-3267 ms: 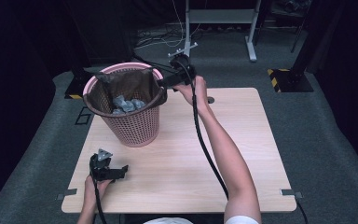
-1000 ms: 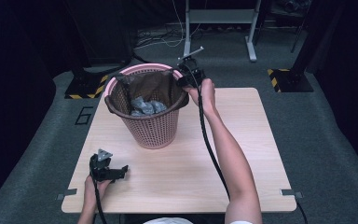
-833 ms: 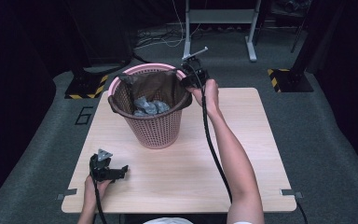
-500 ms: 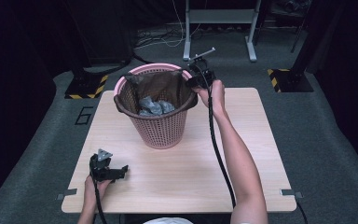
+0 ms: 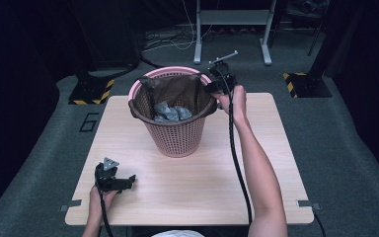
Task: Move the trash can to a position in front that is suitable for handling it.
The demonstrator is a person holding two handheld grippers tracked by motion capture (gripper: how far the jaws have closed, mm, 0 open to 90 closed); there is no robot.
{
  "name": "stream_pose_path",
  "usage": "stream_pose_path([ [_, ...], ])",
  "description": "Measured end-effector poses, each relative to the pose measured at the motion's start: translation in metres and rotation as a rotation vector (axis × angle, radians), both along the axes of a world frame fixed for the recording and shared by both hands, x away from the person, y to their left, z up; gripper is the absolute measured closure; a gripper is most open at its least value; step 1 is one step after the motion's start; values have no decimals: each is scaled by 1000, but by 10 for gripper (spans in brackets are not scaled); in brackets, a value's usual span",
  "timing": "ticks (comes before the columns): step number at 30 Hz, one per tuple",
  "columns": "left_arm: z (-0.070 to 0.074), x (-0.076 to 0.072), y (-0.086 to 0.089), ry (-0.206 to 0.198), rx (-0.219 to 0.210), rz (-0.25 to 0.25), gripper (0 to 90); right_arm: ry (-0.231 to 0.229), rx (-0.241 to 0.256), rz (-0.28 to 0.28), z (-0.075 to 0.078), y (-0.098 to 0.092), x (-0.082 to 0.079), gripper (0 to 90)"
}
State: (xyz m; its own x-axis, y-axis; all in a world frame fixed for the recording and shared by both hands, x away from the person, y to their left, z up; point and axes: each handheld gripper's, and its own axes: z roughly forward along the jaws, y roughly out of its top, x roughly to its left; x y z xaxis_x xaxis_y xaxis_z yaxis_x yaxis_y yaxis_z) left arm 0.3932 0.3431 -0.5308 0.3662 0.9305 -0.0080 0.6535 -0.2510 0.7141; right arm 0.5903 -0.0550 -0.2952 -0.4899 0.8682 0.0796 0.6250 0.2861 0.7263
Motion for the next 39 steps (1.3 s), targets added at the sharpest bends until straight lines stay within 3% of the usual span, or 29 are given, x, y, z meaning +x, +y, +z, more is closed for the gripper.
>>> stream_pose_path([
  [19, 0, 0, 0, 1, 2, 2, 4, 1, -4, -54, 0, -43, -6, 687],
  [33, 0, 0, 0, 1, 2, 2, 4, 3, -22, -74, 1, -65, -11, 675],
  [34, 0, 0, 0, 1, 2, 2, 4, 3, -16, -66, 1, -66, -11, 593],
  [35, 0, 0, 0, 1, 2, 3, 4, 1, 0, -66, 2, -68, -11, 438],
  [36, 0, 0, 0, 2, 2, 3, 4, 1, 0, -66, 2, -68, -11, 438],
  [37, 0, 0, 0, 2, 2, 8, 4, 7, 15, -63, 2, -70, -11, 330],
  [39, 0, -1, -2, 0, 6, 32, 5, -8, 54, -49, 4, -76, -14, 221],
])
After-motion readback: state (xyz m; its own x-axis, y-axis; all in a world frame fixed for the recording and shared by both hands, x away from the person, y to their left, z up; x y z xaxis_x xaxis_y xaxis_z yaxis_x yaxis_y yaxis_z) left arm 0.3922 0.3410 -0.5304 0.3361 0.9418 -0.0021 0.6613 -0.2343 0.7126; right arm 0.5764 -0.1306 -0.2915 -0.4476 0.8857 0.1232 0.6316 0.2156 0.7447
